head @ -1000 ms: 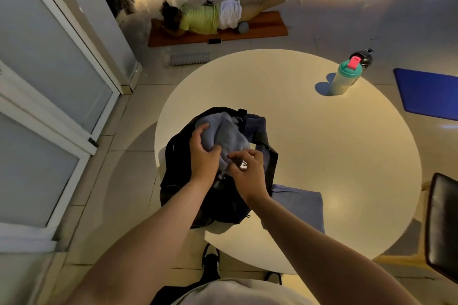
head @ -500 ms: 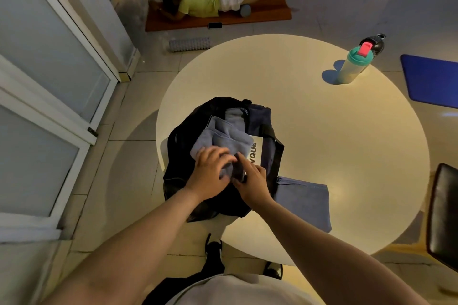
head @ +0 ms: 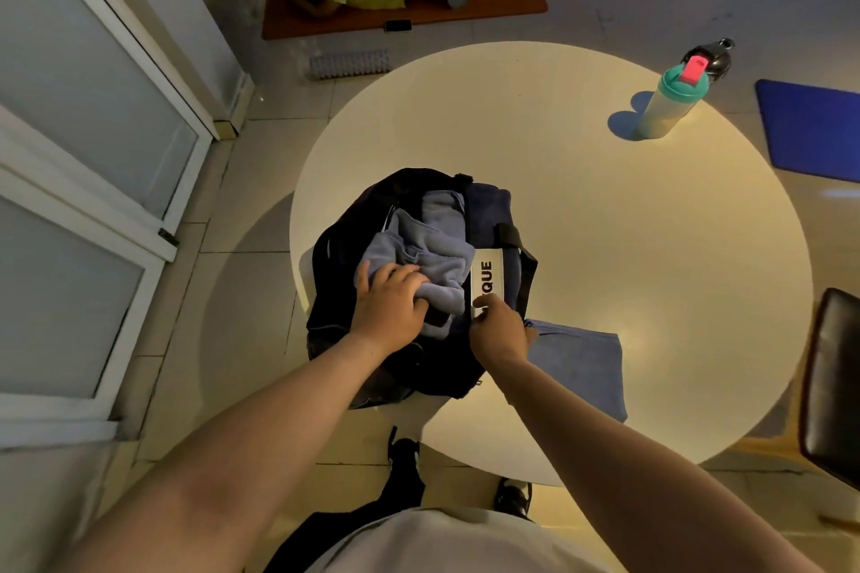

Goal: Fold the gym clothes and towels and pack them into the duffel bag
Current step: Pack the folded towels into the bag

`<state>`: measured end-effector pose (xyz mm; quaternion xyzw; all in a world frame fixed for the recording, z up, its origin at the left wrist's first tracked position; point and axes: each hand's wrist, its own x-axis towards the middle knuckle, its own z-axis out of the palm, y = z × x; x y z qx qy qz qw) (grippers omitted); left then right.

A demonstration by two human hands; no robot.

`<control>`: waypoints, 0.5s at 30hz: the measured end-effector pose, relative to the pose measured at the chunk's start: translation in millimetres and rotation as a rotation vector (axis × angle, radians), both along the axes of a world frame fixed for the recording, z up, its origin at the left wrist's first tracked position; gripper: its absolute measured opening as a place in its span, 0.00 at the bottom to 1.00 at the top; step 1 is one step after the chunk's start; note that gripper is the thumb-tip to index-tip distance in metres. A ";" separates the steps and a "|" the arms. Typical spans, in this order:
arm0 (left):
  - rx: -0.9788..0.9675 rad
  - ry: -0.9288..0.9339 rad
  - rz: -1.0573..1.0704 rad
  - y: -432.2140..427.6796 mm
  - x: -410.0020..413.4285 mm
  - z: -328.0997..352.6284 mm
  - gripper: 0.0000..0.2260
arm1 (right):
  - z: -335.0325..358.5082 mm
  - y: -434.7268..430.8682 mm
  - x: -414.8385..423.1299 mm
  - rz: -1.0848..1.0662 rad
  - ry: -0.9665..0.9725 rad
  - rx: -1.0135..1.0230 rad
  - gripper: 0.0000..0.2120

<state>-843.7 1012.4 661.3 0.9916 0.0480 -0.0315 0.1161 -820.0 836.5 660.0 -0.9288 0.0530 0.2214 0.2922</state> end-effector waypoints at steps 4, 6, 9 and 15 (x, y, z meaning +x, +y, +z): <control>0.020 -0.015 0.015 -7.8 0.6 3.7 0.11 | 0.0 -5.3 0.1 0.051 -0.025 0.023 0.14; 0.012 -0.036 0.049 -9.4 1.0 4.0 0.11 | 1.6 -3.4 -6.3 0.167 -0.015 -0.110 0.22; 0.026 -0.080 0.064 -5.1 -2.6 4.7 0.11 | 1.1 1.8 -15.4 0.219 -0.013 -0.242 0.27; -0.017 0.059 -0.054 -12.7 -15.1 0.0 0.14 | -4.9 -5.2 -16.4 0.232 -0.131 -0.116 0.13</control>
